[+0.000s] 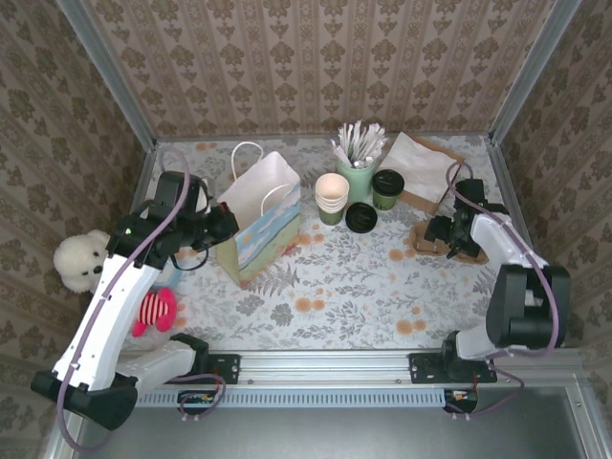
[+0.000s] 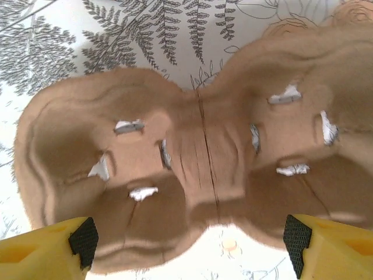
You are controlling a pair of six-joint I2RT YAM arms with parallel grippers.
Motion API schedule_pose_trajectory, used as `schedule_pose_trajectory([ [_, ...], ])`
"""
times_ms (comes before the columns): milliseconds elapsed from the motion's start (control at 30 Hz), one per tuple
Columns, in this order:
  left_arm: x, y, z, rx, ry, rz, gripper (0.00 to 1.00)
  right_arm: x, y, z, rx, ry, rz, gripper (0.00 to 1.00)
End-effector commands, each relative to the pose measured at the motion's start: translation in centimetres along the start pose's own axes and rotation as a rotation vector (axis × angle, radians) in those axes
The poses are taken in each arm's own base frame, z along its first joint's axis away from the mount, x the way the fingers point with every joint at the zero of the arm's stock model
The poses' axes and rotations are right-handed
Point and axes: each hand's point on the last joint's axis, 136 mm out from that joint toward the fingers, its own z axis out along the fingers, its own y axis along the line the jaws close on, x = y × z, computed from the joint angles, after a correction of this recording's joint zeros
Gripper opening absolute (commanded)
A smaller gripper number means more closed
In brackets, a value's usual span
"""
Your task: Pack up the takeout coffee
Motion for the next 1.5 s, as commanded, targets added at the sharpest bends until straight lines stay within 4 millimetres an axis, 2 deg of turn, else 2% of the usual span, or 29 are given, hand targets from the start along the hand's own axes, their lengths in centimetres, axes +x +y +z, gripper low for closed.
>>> schedule_pose_trajectory([
  [0,0.5,-3.0,-0.1,0.174,0.032,0.115,0.0,-0.5,-0.4,1.0,0.055,0.03,-0.04,0.82],
  [133,1.5,-4.2,0.1,0.246,0.094,0.185,0.0,-0.6,-1.3,2.2,0.124,0.056,-0.067,0.75],
  [333,3.1,-4.2,0.8,0.282,0.172,0.195,0.0,-0.4,-1.3,4.0,0.126,0.082,-0.092,0.62],
  [467,3.4,-4.6,0.9,0.315,0.194,0.168,0.0,-0.5,-1.3,4.2,0.13,0.079,-0.098,0.55],
  [633,2.9,-5.3,1.4,0.35,0.149,0.09,0.04,-0.3,-1.1,3.3,0.128,0.052,-0.115,0.49],
  [700,2.7,-5.0,2.0,0.35,0.115,0.075,0.09,-0.3,-1.1,3.3,0.126,0.048,-0.119,0.5],
  [733,3.3,-4.9,2.2,0.333,0.124,0.077,0.09,-0.1,-1.1,3.4,0.127,0.055,-0.119,0.53],
  [800,3.9,-4.4,2.8,0.313,0.149,0.064,0.09,0.0,-1.1,3.7,0.132,0.066,-0.116,0.67],
  [867,4.7,-4.9,3.0,0.34,0.194,0.062,0.13,-0.1,-1.1,3.9,0.133,0.07,-0.107,0.73],
  [967,5.3,-5.9,2.7,0.378,0.248,0.107,0.22,-0.6,-0.9,4.2,0.133,0.065,-0.102,0.75],
  [1067,5.1,-6.4,1.6,0.382,0.253,0.225,0.38,-0.9,-0.8,4.5,0.134,0.064,-0.104,0.71],
  [1167,4.7,-5.8,0.5,0.327,0.242,0.321,0.64,-1.2,-0.6,4.8,0.13,0.06,-0.109,0.62],
  [1233,4.0,-5.5,-0.4,0.298,0.225,0.342,0.74,-1.5,-0.4,4.9,0.123,0.055,-0.115,0.58],
  [1333,3.4,-6.2,-1.5,0.324,0.191,0.388,0.85,-1.8,-0.1,4.8,0.127,0.052,-0.135,0.53],
  [1467,1.4,-5.6,-2.0,0.282,0.103,0.411,0.97,-2.0,-0.3,4.1,0.139,0.036,-0.153,0.49],
])
